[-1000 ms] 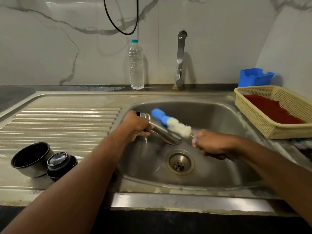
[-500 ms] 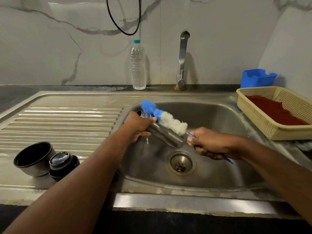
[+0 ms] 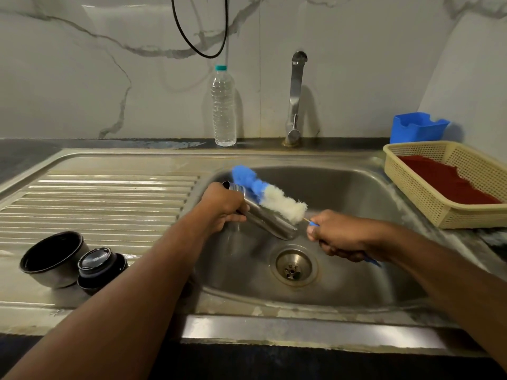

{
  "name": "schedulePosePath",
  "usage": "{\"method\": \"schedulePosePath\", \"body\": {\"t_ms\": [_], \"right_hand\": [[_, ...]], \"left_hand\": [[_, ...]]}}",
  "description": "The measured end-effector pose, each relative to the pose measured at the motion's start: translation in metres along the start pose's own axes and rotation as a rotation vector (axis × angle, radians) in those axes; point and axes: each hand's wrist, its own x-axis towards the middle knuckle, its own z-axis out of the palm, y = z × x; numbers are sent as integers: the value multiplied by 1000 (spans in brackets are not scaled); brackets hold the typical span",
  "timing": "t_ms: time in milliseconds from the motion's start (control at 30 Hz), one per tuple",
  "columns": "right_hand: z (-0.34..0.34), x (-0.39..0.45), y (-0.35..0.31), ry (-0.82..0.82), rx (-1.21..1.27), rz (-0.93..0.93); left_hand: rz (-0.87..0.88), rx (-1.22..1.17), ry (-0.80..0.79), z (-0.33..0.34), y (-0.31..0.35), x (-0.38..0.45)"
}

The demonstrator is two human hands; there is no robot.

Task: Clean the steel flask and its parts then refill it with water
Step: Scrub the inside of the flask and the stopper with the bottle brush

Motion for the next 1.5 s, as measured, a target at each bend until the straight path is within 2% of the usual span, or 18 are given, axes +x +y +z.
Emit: {"method": "schedulePosePath", "body": {"t_ms": [133, 200, 300, 367, 433, 567, 600, 667, 733, 800, 867, 1000, 1067, 1167, 1233, 1300, 1433, 1500], "right_hand": [[-4, -9, 10, 129, -437, 184], [-3, -4, 11, 129, -377, 138], [0, 1, 5, 32, -34, -11], [1, 3, 1, -17, 50, -51], [0, 1, 3, 12, -49, 7], [-5, -10, 8, 102, -431, 177], [-4, -10, 8, 112, -426, 162], [-2, -6, 6, 86, -263, 55], [1, -5, 1, -8, -51, -59], [3, -4, -3, -55, 21, -103], [2, -2, 0, -4, -67, -52], [-5, -2, 10, 152, -450, 139], [-4, 0, 10, 158, -398, 98], [0, 1, 2, 41, -80, -61], [3, 0, -1, -10, -4, -94], [1, 2, 2, 32, -88, -40], [-6, -2, 13, 126, -433, 182], [-6, 1, 15, 115, -406, 156]], "left_hand": [[3, -24, 26, 2, -2, 5], [11, -28, 34, 2, -3, 7], [9, -52, 39, 1, -4, 7], [12, -45, 32, 0, -4, 5], [28, -28, 52, 0, -2, 3], [75, -5, 78, 0, 0, 0], [77, 0, 71, 0, 0, -1], [77, -2, 70, 0, -1, 0], [71, -6, 67, 0, -2, -1], [60, -5, 61, 1, -2, 0], [47, -13, 63, 2, -2, 1], [32, -39, 61, 3, -1, 4], [34, -60, 40, 3, 0, 5], [40, -72, 34, 2, 0, 4], [35, -79, 26, 1, -1, 5], [27, -75, 23, 1, -2, 5], [54, -44, 35, 1, -3, 6], [67, -38, 47, 2, -4, 8]]}}
